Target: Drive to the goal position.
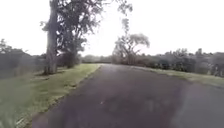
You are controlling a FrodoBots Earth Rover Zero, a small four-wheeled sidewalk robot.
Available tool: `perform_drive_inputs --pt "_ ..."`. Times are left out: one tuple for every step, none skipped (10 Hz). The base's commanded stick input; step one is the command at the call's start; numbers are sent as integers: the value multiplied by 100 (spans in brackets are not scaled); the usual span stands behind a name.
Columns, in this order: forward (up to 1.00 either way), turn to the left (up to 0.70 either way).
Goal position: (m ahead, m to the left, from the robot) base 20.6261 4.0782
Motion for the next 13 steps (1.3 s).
perform_drive_inputs --pt "70 -1" --pt "70 0" --pt "70 0" --pt "70 0" --pt "70 0" --pt "70 0" --pt "70 0" --pt "70 0" --pt "70 0" --pt "70 0" --pt "70 0" --pt "70 0" --pt "70 0"
